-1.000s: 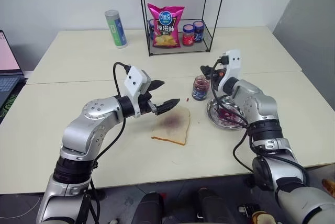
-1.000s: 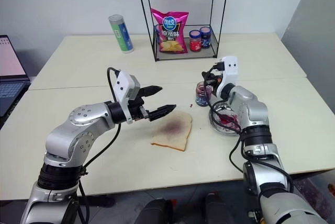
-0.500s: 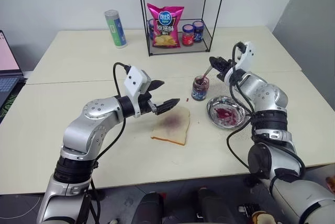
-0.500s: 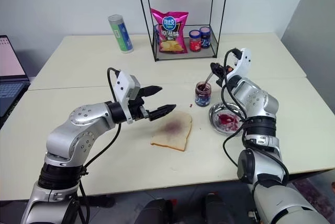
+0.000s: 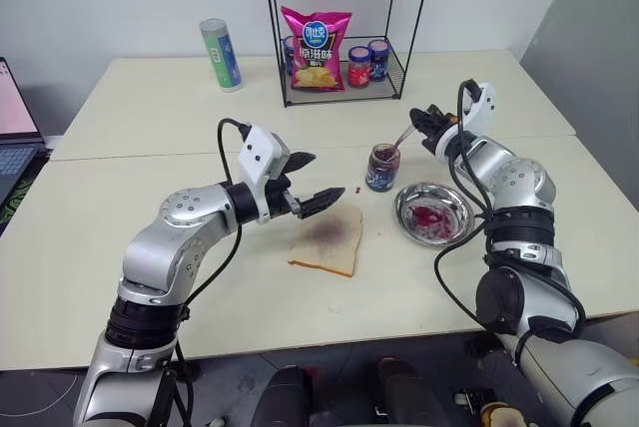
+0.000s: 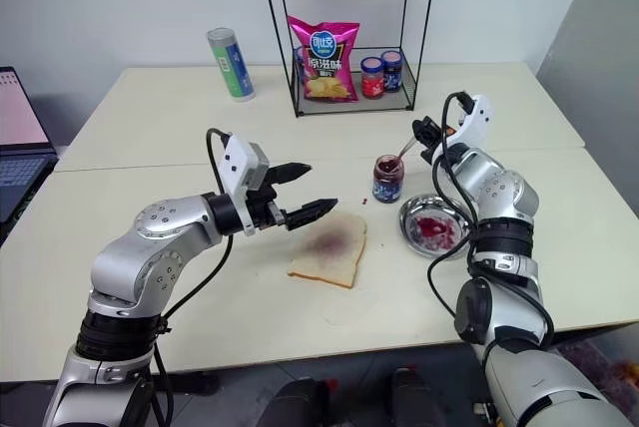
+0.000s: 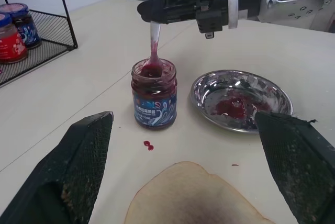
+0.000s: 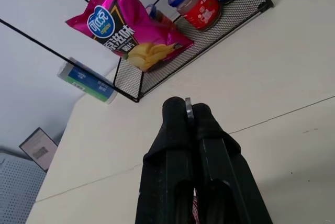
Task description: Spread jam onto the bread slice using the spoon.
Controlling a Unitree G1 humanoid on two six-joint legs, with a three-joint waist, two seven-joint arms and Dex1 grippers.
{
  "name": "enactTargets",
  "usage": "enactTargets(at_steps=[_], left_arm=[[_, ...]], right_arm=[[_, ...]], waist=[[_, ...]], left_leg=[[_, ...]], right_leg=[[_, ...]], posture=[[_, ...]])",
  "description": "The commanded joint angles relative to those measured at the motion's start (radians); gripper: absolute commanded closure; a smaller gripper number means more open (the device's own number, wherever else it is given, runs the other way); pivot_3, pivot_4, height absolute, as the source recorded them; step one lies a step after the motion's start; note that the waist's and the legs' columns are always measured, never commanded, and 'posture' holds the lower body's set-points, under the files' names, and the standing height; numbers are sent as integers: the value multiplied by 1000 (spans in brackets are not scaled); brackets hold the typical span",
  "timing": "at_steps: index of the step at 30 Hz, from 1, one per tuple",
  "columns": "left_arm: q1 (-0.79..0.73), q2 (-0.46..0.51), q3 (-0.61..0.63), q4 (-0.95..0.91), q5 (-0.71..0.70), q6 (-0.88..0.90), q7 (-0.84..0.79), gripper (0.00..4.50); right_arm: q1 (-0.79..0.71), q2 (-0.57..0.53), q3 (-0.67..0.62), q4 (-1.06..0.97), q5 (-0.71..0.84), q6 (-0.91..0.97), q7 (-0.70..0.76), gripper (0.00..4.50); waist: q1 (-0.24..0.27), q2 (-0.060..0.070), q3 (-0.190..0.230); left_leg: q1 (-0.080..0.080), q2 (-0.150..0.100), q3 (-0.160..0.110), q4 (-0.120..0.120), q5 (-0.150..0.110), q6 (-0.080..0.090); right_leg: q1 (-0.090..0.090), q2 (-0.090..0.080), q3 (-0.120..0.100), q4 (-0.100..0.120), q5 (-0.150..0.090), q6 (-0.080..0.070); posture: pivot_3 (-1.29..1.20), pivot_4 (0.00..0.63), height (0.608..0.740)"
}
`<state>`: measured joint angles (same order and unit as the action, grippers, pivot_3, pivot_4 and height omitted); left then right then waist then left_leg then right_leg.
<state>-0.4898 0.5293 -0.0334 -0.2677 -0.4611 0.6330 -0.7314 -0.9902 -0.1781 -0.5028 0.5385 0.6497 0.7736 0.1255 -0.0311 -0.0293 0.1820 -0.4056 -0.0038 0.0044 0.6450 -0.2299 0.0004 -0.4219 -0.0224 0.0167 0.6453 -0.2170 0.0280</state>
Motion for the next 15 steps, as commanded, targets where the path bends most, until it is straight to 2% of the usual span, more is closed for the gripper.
enactTargets(at_steps=[1,15], left_arm=[[-18,4,8,-16,2,-23,-7,0],[-19,2,4,-14,6,-28,-15,0]], right_arm=[[-27,2,-39,-23,50,3,-27,4456],[-23,-24,-39,-36,74,14,-42,4456]], waist=[[0,0,0],[0,0,0]], left_leg=[[0,0,0,0,0,0],[0,0,0,0,0,0]], right_leg=[[0,0,0,0,0,0],[0,0,0,0,0,0]], posture=[[0,150,740],[0,150,740]])
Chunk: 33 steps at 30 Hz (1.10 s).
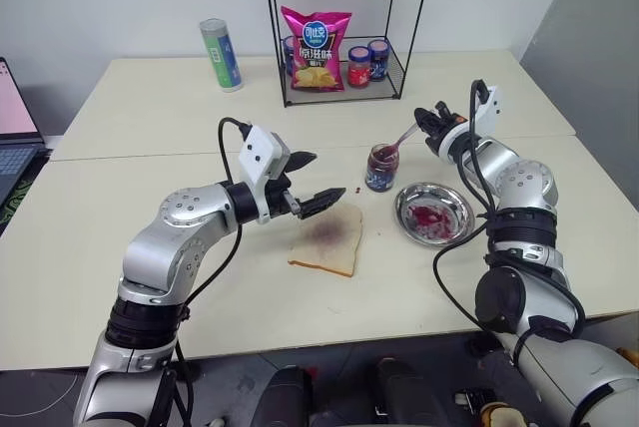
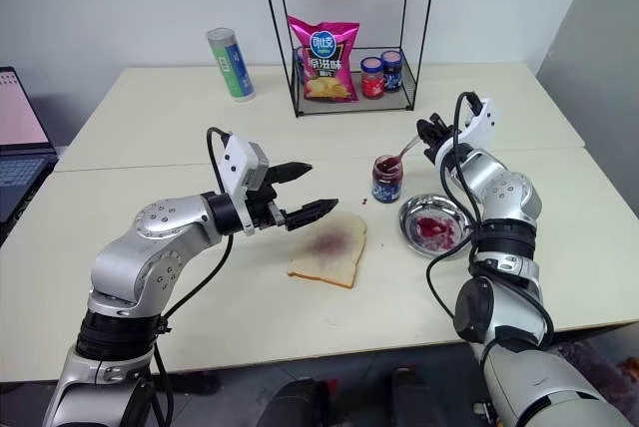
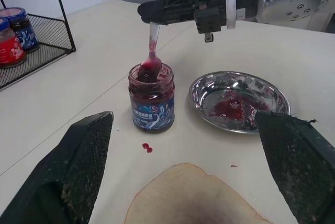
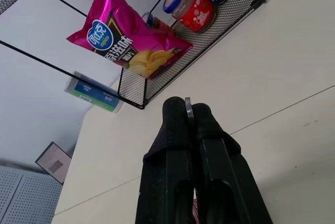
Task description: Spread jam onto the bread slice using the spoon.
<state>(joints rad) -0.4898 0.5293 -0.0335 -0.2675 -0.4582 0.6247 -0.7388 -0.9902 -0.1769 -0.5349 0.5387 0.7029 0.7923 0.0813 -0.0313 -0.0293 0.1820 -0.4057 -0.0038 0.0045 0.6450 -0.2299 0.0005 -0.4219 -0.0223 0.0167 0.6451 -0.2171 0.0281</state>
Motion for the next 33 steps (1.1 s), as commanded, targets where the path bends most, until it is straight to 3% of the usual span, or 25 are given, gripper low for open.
enactTargets(at_steps=[1,21,28,33], left_arm=[[-19,2,3,-14,3,-21,-8,0],[-84,-22,2,33,-26,-20,-63,0],[-88,34,44,32,-60,-10,-121,0],[64,132,131,-126,-144,98,-122,0]], right_arm=[[-20,-28,-6,-39,20,-5,2,4456],[3,23,-237,-141,318,19,-200,4456],[36,131,-168,-388,488,110,-309,4456],[109,190,-21,-548,550,206,-326,4456]], waist=[[0,0,0],[0,0,0],[-4,2,1],[-13,3,1]], left_leg=[[0,0,0,0,0,0],[-1,0,0,0,0,0],[-1,1,0,-1,0,0],[-2,4,-1,-2,0,0]], right_leg=[[0,0,0,0,0,0],[0,0,0,0,0,0],[-2,2,0,0,0,0],[-3,2,0,0,0,0]], posture=[[0,150,740],[0,150,740],[0,150,740],[0,150,740]])
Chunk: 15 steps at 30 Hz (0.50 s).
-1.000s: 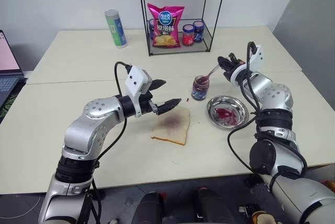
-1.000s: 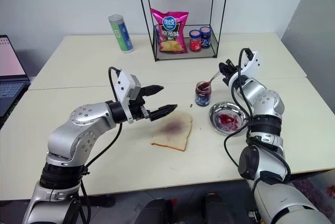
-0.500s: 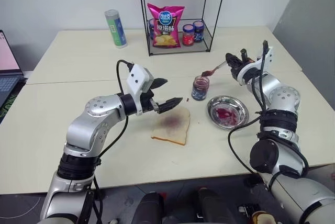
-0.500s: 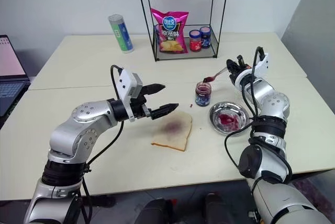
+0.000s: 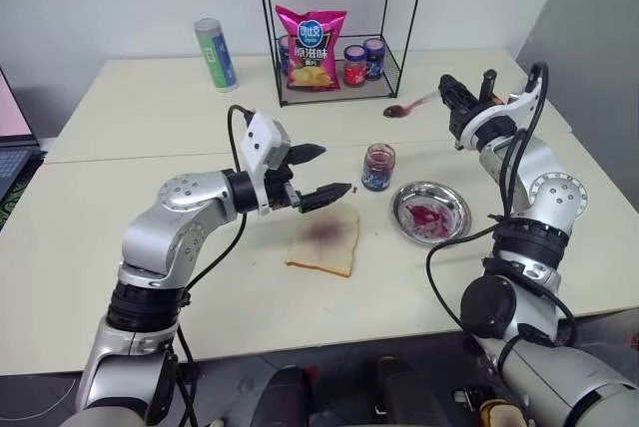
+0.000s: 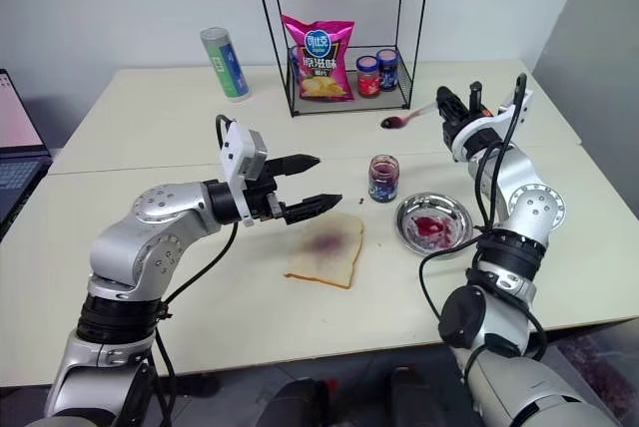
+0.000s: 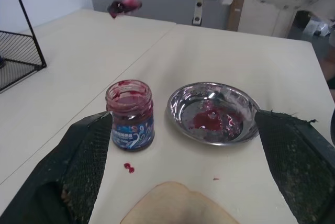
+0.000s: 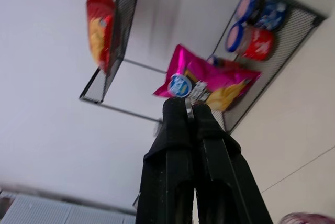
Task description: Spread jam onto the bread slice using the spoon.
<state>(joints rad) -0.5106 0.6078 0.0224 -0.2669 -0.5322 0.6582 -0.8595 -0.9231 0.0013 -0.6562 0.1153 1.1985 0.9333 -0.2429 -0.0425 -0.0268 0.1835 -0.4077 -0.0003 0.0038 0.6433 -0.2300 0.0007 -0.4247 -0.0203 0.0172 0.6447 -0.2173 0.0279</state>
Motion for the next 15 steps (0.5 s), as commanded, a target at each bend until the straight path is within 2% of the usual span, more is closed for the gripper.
enactTargets(at_steps=[1,2,6,11,15], left_arm=[[115,73,100,-154,-93,86,-3,0],[152,94,126,-194,-120,117,0,0],[343,186,240,-317,-211,213,-11,0],[465,194,280,-407,-236,229,43,0],[509,188,303,-436,-253,229,77,0]], right_arm=[[55,21,128,-150,60,73,-6,4456],[77,14,165,-184,70,100,12,4456],[181,-52,410,-303,-53,135,167,4456],[254,-129,663,-348,-267,19,361,4456],[290,-128,758,-348,-378,-63,429,4456]], waist=[[-1,0,0],[-1,0,0],[5,1,1],[11,1,1],[11,1,1]], left_leg=[[0,0,0,0,0,0],[-1,0,-1,0,0,0],[-2,0,-3,2,0,0],[-1,0,-3,2,0,0],[-1,0,-4,2,0,0]], right_leg=[[0,0,0,1,0,-1],[0,-1,0,0,0,-1],[0,-1,-1,-1,-4,3],[0,-2,-1,-1,-8,-3],[0,-2,-1,0,-9,-5]], posture=[[0,150,740],[0,150,740],[0,150,740],[0,150,740],[0,150,740]])
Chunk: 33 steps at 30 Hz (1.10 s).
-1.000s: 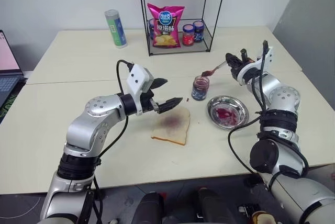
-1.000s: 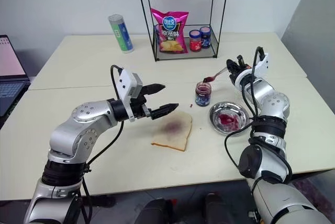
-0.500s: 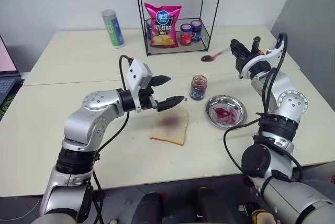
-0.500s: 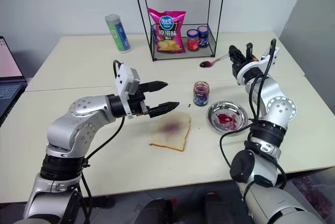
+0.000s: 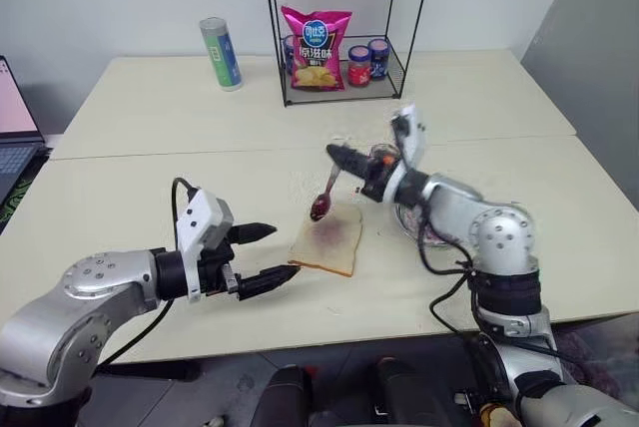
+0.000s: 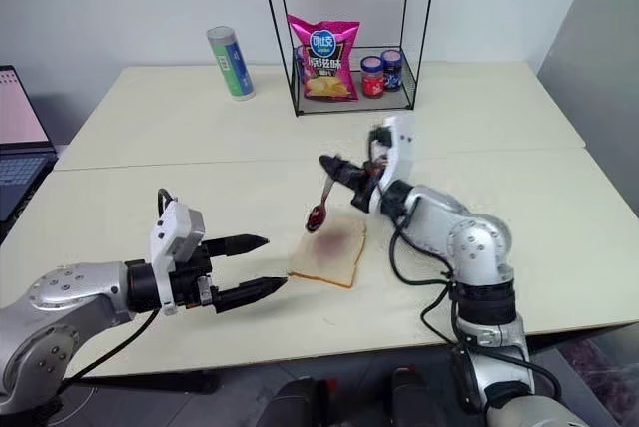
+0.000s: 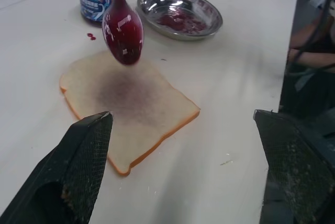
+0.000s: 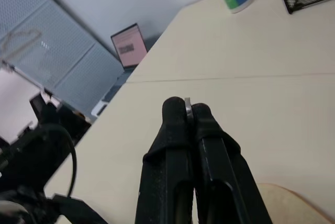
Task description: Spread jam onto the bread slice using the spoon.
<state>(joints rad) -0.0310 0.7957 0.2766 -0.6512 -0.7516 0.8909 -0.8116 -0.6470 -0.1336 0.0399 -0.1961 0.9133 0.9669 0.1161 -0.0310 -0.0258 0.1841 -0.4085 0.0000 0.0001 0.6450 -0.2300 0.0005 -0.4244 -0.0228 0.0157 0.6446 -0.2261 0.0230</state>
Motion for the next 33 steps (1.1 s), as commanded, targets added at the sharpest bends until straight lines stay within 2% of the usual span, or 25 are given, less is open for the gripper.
enactTargets(at_steps=[1,4,9,13,20,27,33], left_arm=[[45,0,51,-64,-38,-3,37,0],[78,5,61,-86,-48,-6,54,0],[104,19,72,-89,-56,-18,58,0],[107,22,60,-85,-49,-30,60,0],[64,25,22,-49,-30,-51,52,0],[32,36,-5,-13,-16,-76,41,0],[27,38,-4,-10,-16,-80,36,0]], right_arm=[[26,-5,99,-32,-139,-132,99,4456],[60,-41,198,-9,-271,-238,185,4456],[96,-47,227,57,-392,-350,233,4456],[98,-59,209,100,-470,-415,251,4456],[51,-77,138,149,-510,-450,265,4456],[19,-70,83,140,-496,-408,275,4456],[-15,53,-94,99,-268,-176,175,4456]], waist=[[-1,0,0],[-1,0,0],[0,0,0],[1,0,0],[4,0,0],[2,0,0],[2,0,0]], left_leg=[[0,0,0,0,0,0],[0,0,0,-1,0,0],[0,1,0,0,0,0],[1,1,0,0,0,0],[1,0,0,0,0,0],[1,0,1,0,0,0],[1,2,0,-1,0,0]], right_leg=[[0,0,0,0,0,0],[0,0,0,0,2,3],[-1,0,0,1,1,2],[0,0,0,1,0,-1],[0,0,0,1,0,-1],[0,0,0,1,1,2],[0,1,0,2,2,2]], posture=[[0,150,740],[0,150,740],[0,150,740],[0,150,740],[0,150,740],[0,150,740],[0,150,740]])
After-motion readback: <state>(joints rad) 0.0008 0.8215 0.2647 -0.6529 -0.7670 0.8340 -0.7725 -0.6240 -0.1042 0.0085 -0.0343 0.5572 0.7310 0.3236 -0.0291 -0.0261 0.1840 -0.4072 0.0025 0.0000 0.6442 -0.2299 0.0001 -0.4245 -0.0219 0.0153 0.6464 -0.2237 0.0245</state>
